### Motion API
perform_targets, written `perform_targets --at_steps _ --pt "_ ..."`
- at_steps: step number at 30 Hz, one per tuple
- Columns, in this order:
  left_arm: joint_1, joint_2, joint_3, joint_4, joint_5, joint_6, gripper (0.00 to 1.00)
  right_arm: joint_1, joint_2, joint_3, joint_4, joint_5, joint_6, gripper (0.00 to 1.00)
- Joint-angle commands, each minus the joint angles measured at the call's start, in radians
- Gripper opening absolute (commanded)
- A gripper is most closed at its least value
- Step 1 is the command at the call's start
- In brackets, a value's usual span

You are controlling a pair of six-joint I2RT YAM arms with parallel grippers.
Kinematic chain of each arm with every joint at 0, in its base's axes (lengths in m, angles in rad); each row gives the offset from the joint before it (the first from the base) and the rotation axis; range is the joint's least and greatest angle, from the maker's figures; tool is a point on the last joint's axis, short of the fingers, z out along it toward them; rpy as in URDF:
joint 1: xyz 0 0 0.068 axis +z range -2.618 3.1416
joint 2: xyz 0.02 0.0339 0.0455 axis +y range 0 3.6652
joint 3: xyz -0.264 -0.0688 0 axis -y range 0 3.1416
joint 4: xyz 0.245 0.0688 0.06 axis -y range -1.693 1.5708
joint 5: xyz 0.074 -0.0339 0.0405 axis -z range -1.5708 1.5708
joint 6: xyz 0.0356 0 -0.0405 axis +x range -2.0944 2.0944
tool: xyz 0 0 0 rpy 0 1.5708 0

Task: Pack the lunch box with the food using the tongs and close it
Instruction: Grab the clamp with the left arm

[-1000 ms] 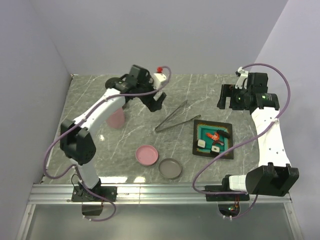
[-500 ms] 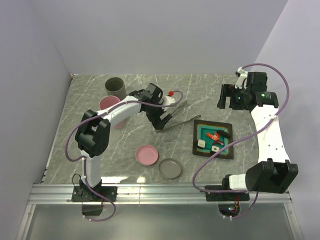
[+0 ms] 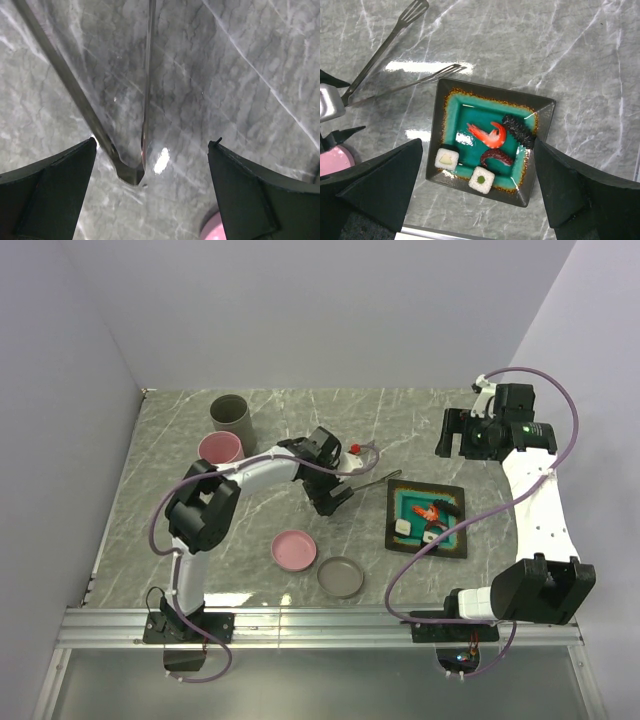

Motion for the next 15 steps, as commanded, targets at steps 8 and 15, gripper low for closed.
perform_targets --at_steps 8,15 --pt "-0.017 0.066 0.047 0.117 -0.035 -0.021 0.99 -0.034 -0.016 0.019 0.03 -0.018 -0.015 0.99" --pt "-0.02 0.135 0.142 0.118 0.0 -0.035 0.99 -0.044 -0.013 0.021 0.027 -0.03 -0.022 0.99"
